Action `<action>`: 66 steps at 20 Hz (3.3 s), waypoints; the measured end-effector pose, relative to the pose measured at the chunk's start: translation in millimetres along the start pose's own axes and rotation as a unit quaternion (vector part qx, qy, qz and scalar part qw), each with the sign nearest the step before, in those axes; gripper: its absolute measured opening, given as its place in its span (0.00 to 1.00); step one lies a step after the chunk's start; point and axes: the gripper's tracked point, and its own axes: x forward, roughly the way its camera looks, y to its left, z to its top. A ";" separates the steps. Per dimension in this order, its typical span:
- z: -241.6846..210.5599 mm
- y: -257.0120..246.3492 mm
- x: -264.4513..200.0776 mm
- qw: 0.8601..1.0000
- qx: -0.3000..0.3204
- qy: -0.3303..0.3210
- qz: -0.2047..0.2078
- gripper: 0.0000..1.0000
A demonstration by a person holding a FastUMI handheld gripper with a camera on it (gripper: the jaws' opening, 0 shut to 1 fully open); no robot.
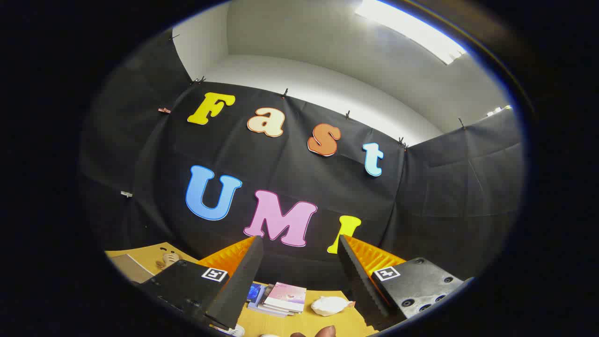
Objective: Open the storage box then place both shoes into the box .Put the left shoe in first, then the right shoe, with the right side of both shoes facing outward in a uniform manner.
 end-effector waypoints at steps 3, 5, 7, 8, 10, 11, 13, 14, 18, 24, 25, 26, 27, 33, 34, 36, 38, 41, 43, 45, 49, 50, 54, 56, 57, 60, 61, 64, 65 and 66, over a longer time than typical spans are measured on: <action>-0.9 3.6 -0.9 1.000 -0.002 0.002 0.002 0.97; -0.5 4.6 -3.4 1.000 -0.002 0.003 0.003 0.97; -0.7 4.6 -5.6 1.000 -0.001 0.002 0.003 0.97; 0.0 4.6 -6.9 1.000 0.000 0.001 0.003 0.97; 1.0 8.2 -7.0 1.000 0.000 -0.002 0.008 0.97; 1.7 9.9 -8.2 1.000 -0.001 -0.003 0.012 0.97; 2.1 12.1 -7.8 1.000 -0.001 -0.003 0.017 0.97; 1.3 13.6 -8.2 1.000 0.000 -0.002 0.020 0.97; -5.1 16.6 -11.3 1.000 0.007 0.004 0.026 0.97; -9.6 41.4 -9.6 0.996 0.034 0.016 0.084 0.97; -11.2 52.2 -8.4 0.993 0.042 0.018 0.107 0.97; -15.6 66.3 -8.1 0.989 0.050 0.026 0.136 0.97; -21.1 78.9 -8.4 0.984 0.057 0.036 0.163 0.97; -58.6 158.9 -26.1 0.924 0.140 0.100 0.341 0.97; -63.7 171.4 -31.1 0.907 0.161 0.108 0.373 0.97; -78.4 196.4 -44.7 0.868 0.204 0.139 0.431 0.97; -95.2 216.5 -58.0 0.822 0.252 0.178 0.478 0.98; -123.7 243.9 -69.1 0.750 0.331 0.231 0.524 0.98; -139.2 263.3 -83.1 0.698 0.373 0.264 0.551 0.98; -157.4 282.0 -91.8 0.651 0.408 0.296 0.568 0.98; -223.5 307.0 -119.0 0.563 0.461 0.373 0.575 0.98; -237.9 314.1 -126.4 0.546 0.467 0.391 0.575 0.98; -283.8 335.6 -150.0 0.482 0.492 0.452 0.566 0.98; -291.8 343.0 -154.9 0.452 0.512 0.466 0.562 0.98; -290.7 345.5 -156.5 0.433 0.526 0.468 0.562 0.98; -286.6 353.6 -155.7 0.391 0.561 0.466 0.561 0.97; -288.1 356.4 -155.4 0.380 0.570 0.466 0.559 0.97; -287.0 361.2 -152.5 0.347 0.592 0.470 0.555 0.97; -286.3 362.8 -155.7 0.339 0.596 0.470 0.555 0.97; -287.6 363.4 -157.5 0.334 0.598 0.470 0.557 0.96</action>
